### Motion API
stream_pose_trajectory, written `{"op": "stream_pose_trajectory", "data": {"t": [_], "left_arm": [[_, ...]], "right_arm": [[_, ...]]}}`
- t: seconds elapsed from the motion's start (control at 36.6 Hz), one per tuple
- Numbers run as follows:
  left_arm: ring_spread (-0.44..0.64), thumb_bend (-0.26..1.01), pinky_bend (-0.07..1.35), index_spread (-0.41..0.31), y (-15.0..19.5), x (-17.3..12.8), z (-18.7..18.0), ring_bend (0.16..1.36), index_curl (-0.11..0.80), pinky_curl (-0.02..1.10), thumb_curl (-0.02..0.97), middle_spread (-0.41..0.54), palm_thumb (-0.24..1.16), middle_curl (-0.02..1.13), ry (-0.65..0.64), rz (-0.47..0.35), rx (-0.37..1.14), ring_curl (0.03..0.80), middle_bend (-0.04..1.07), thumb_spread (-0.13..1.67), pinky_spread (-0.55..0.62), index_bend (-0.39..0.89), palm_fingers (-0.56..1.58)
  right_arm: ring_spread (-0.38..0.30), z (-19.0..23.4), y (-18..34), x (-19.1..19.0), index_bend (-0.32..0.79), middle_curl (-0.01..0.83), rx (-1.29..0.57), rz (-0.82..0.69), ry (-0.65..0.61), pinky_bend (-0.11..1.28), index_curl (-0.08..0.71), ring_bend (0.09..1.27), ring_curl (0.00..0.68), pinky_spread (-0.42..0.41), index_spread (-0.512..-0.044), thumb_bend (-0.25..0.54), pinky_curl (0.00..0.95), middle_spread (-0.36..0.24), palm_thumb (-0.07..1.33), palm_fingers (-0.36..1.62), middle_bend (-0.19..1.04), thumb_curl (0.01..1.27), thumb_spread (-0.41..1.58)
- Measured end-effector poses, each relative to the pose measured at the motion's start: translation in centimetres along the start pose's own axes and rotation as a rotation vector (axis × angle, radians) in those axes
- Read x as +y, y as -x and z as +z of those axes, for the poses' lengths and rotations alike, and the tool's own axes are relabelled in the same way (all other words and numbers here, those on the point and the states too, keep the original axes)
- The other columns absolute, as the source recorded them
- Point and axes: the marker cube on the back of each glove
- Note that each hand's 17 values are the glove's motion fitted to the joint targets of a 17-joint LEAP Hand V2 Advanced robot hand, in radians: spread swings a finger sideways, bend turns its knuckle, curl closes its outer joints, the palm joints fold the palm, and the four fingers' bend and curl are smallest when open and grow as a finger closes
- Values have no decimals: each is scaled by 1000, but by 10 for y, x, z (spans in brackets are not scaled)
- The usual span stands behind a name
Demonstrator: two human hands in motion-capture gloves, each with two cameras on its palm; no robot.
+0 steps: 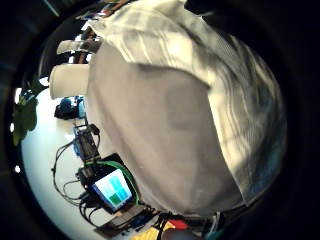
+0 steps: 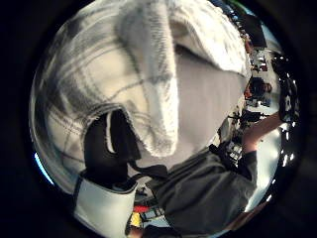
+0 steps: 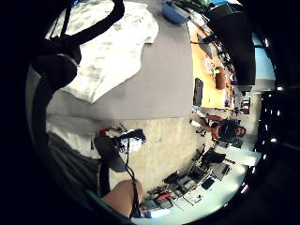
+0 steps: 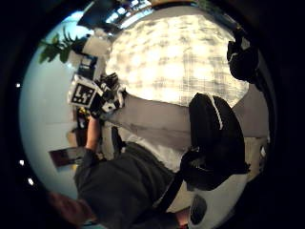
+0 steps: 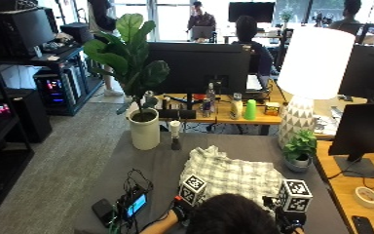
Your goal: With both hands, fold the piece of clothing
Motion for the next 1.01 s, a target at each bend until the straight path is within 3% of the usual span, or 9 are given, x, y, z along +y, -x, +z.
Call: {"op": "stream_pose_trajectory", "data": {"t": [0.08, 0.16, 0.33, 0.46, 0.6, 0.79, 0.82, 0.85, 1.01], "left_arm": [[363, 61, 443, 94, 2, -10, -1, 622, 232, 321, 277, 295, 326, 200, -25, -7, -39, 293, 210, 1088, 413, 137, 68], [281, 76, 385, 29, 4, -25, -2, 613, 269, 304, 288, 199, 368, 225, -84, -25, -121, 289, 245, 1146, 388, 219, 243], [18, 131, 221, -130, 9, -49, -6, 522, 379, 264, 304, -47, 468, 267, -262, -82, -193, 265, 304, 1283, 184, 500, 708], [-181, 158, 327, -177, 10, -55, -22, 548, 360, 304, 291, -173, 494, 318, -329, -113, -147, 290, 352, 1398, -75, 310, 994], [-265, 176, 314, -199, 16, -64, -24, 527, 357, 332, 273, -240, 500, 374, -351, -110, -176, 322, 402, 1483, -188, 176, 1058], [-311, 201, 314, -196, 14, -40, -32, 516, 332, 357, 244, -279, 490, 439, -327, -103, -166, 355, 477, 1588, -269, 84, 1092], [-316, 203, 307, -196, 14, -36, -33, 513, 334, 356, 239, -282, 486, 438, -325, -97, -163, 356, 463, 1593, -269, 102, 1081], [-318, 206, 312, -196, 13, -32, -34, 516, 327, 360, 235, -286, 480, 451, -321, -91, -160, 362, 483, 1604, -280, 85, 1092], [-330, 227, 335, -193, 6, 3, -52, 546, 300, 377, 215, -303, 458, 483, -337, -1, -174, 388, 511, 1623, -310, 72, 1106]], "right_arm": [[-122, 10, 3, -4, 122, 406, -5, -13, 24, 203, 290, 452, 391, 12, -204, 216, 339, -50, 653, 1022, 242, 288, 1309], [-123, 28, 7, -11, 123, 410, -1, -37, 66, 201, 291, 445, 393, 12, -204, 204, 344, -50, 659, 1019, 235, 292, 1312], [-115, 67, 17, -26, 83, 420, 43, -73, 152, 225, 277, 404, 392, 26, -223, 178, 363, -51, 666, 906, 228, 300, 1313], [-90, 113, 9, -57, 62, 422, 106, -64, 181, 294, 263, 348, 405, 71, -253, 132, 400, -49, 659, 611, 190, 311, 1255], [-82, 117, 4, -72, 81, 410, 75, -38, 52, 325, 234, 368, 387, 84, -246, 117, 388, -49, 710, 619, 175, 336, 1199], [-170, 97, -2, -69, 128, 425, 52, 0, -99, 460, 235, 511, 395, -112, -245, 171, 393, -116, 939, 1165, 214, 439, 1017], [-170, 96, -4, -70, 103, 422, 49, -4, -98, 451, 235, 500, 399, -106, -244, 165, 395, -113, 942, 1038, 194, 440, 1016], [-181, 96, -6, -70, 151, 443, 49, -12, -94, 479, 255, 537, 425, -137, -244, 163, 420, -126, 963, 1203, 233, 457, 968], [-207, 66, -3, -48, 171, 479, 29, -104, 9, 556, 301, 585, 470, -197, -244, 121, 470, -140, 1004, 1260, 277, 513, 805]]}}
